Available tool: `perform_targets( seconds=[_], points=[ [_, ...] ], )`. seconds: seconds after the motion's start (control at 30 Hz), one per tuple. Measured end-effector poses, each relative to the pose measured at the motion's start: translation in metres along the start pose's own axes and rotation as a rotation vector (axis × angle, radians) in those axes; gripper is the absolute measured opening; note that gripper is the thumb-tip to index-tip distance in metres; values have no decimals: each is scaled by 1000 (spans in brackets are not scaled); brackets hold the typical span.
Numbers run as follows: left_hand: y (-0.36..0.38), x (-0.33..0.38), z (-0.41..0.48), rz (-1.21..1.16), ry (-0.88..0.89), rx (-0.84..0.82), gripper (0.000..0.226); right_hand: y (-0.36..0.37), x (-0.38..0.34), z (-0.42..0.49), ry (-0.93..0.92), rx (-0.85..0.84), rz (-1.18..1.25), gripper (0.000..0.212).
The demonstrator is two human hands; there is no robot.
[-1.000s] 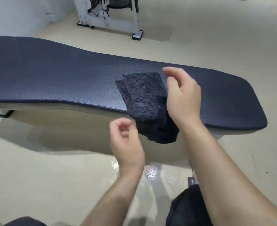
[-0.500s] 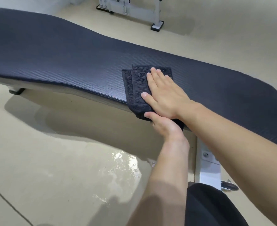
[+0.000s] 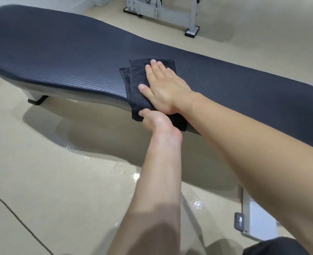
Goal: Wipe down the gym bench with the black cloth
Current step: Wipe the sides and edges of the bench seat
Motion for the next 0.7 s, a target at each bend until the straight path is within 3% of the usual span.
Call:
perform_targets(
  seconds=[0.27,0.5,0.7],
  points=[
    [-5,-22,-12,57,29,-102,60,1,7,-13,-36,-7,-7,74],
    [11,-94,-53,77,-66,-166,61,15,79,-82,20,-41,-30,75],
    [15,-72,-46,31,-78,-119,54,12,64,-66,32,-33,-35,75]
  ],
)
Point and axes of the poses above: each hand's wrist, its own z-axis towards the middle knuckle, its own y-axis out of the palm, x = y × z, the point moved 5 cm from there along z, towards the middle knuckle, and after that the axes turned 9 degrees about -x, right-handed, at the moved point
